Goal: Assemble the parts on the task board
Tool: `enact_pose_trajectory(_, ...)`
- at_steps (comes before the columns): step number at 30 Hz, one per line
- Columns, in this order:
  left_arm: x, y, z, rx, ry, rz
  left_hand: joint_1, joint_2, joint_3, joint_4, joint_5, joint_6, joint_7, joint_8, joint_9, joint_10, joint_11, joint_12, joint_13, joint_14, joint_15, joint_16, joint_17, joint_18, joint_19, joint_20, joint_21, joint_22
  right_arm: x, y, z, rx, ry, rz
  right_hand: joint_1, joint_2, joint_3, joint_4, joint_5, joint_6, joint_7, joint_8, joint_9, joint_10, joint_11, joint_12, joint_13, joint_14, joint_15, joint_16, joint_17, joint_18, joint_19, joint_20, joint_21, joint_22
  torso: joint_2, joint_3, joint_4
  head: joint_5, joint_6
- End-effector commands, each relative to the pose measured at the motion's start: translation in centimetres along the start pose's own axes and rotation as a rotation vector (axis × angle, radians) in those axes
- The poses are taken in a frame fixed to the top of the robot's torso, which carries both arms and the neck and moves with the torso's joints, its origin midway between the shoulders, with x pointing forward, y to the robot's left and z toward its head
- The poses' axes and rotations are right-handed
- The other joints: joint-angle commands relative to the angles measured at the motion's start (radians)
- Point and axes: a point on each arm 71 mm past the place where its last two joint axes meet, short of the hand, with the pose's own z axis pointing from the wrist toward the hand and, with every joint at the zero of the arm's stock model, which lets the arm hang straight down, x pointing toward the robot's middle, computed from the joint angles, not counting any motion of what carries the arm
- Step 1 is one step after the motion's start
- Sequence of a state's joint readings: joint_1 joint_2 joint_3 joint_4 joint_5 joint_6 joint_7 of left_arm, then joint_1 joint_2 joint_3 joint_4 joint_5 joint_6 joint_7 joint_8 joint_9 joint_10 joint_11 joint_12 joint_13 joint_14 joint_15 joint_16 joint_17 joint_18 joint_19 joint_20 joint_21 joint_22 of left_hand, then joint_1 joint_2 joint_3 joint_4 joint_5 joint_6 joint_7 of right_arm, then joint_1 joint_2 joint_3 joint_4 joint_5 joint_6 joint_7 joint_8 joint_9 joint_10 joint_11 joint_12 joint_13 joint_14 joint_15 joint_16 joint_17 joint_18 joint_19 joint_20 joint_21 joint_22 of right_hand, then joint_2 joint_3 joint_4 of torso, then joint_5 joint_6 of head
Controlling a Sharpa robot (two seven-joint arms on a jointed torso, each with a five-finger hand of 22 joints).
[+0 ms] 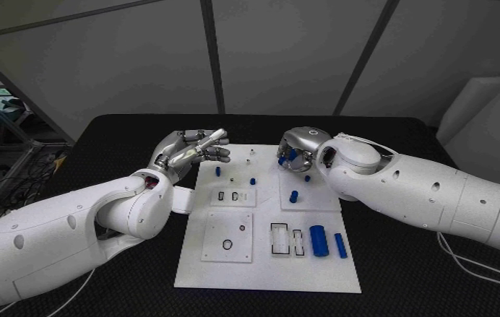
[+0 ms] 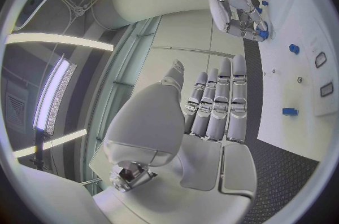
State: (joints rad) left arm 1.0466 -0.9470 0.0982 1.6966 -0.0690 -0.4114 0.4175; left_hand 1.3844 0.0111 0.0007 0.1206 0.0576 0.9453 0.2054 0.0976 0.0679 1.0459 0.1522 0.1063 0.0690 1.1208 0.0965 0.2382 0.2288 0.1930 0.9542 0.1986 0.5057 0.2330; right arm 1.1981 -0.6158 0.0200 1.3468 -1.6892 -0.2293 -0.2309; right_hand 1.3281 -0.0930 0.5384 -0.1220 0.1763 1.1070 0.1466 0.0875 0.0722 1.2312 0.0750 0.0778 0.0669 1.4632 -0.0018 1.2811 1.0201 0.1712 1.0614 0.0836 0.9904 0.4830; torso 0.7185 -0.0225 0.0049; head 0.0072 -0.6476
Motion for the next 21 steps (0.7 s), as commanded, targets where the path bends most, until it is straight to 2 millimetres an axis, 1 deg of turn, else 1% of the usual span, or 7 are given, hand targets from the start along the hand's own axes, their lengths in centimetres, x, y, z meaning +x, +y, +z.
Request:
enact_pose_trajectory(1,0.1,-0.1,0.0,0.008,0.013,0.002,-0.007,0.001,-0.006,0.000,-0.002,0.001,0.005,-0.006,-0.002,-0.001,0.006,-0.006,-0.001,0.000,0.006,-0.004,0.001,-0.014,-0.004,0.003,0.004,0.002,-1.0,0.4,0.1,0.002,-0.124,0.050,0.001,-0.009,0.005,0.001,0.010,0.008,0.002,0.002,0.000,0.002,0.002,-0.004,-0.002,0.026,-0.007,0.008,0.008,0.014,-0.007,0.001,0.006,0.002,0.002,-0.0006,0.0014,0.001,0.003)
enact_pose_trajectory(4,0.1,-0.1,0.1,0.008,0.014,0.001,-0.007,0.001,-0.006,0.000,-0.002,0.001,0.005,-0.006,-0.002,-0.001,0.006,-0.006,-0.001,-0.001,0.006,-0.005,0.001,-0.014,-0.005,0.004,0.004,0.002,-1.2,0.7,0.5,0.009,-0.157,0.063,0.000,-0.010,0.006,0.002,0.011,0.010,0.002,0.002,0.000,0.002,0.003,-0.004,-0.002,0.026,-0.007,0.011,0.012,0.013,-0.008,0.002,0.008,0.002,0.004,0.0000,0.0024,0.002,0.007)
enact_pose_trajectory(9,0.1,-0.1,0.1,0.007,0.012,0.002,-0.008,0.001,-0.008,0.000,-0.002,0.001,0.006,-0.007,-0.002,0.000,0.006,-0.007,-0.001,-0.002,0.006,-0.007,0.002,-0.014,-0.007,0.004,0.005,0.002,-1.2,1.4,1.6,0.009,-0.176,0.078,-0.001,-0.011,0.008,0.004,0.013,0.011,0.002,0.002,0.000,0.003,0.003,-0.004,-0.001,0.027,-0.007,0.014,0.016,0.014,-0.008,0.002,0.009,0.003,0.004,0.0003,0.0010,0.002,0.008)
enact_pose_trajectory(12,0.1,-0.1,0.1,0.007,0.013,0.002,-0.008,0.001,-0.008,0.000,-0.002,0.001,0.006,-0.007,-0.002,0.000,0.006,-0.007,-0.001,-0.002,0.006,-0.007,0.002,-0.014,-0.007,0.004,0.005,0.002,-1.1,1.9,2.3,0.006,-0.182,0.085,-0.002,-0.012,0.009,0.005,0.013,0.011,0.003,0.001,-0.001,0.002,0.003,-0.005,-0.002,0.027,-0.006,0.016,0.019,0.014,-0.008,0.003,0.011,0.004,0.004,-0.0013,0.0021,0.000,0.007)
enact_pose_trajectory(16,0.2,0.0,0.2,0.007,0.013,0.001,-0.008,0.001,-0.008,-0.001,-0.002,0.001,0.005,-0.007,-0.002,0.000,0.006,-0.008,-0.001,-0.003,0.007,-0.008,0.003,-0.014,-0.008,0.004,0.005,0.002,-0.9,2.5,3.3,0.005,-0.187,0.090,-0.004,-0.014,0.010,0.006,0.014,0.009,0.004,0.000,-0.001,0.000,0.004,-0.007,-0.002,0.028,-0.006,0.019,0.022,0.013,-0.009,0.003,0.013,0.005,0.004,-0.0018,0.0037,-0.003,0.006)
enact_pose_trajectory(18,0.2,0.0,0.3,0.007,0.013,0.001,-0.008,0.001,-0.008,-0.001,-0.002,0.001,0.005,-0.007,-0.002,0.000,0.006,-0.008,-0.001,-0.003,0.007,-0.008,0.003,-0.014,-0.008,0.004,0.005,0.002,-0.8,2.8,3.7,0.004,-0.187,0.092,-0.004,-0.015,0.011,0.007,0.014,0.009,0.005,0.000,-0.001,-0.001,0.005,-0.007,-0.002,0.028,-0.005,0.019,0.023,0.013,-0.009,0.003,0.013,0.005,0.003,-0.0016,0.0025,-0.001,0.006)
enact_pose_trajectory(21,0.2,0.0,0.3,0.007,0.013,0.000,-0.008,0.001,-0.008,-0.001,-0.002,0.001,0.005,-0.007,-0.002,0.000,0.006,-0.008,-0.001,-0.003,0.007,-0.008,0.003,-0.014,-0.008,0.004,0.005,0.002,-0.7,3.2,4.3,0.001,-0.180,0.097,-0.005,-0.015,0.011,0.007,0.015,0.009,0.005,-0.001,-0.001,-0.002,0.005,-0.008,-0.002,0.028,-0.005,0.020,0.024,0.013,-0.009,0.004,0.014,0.006,0.005,-0.0026,0.0046,-0.001,0.006)
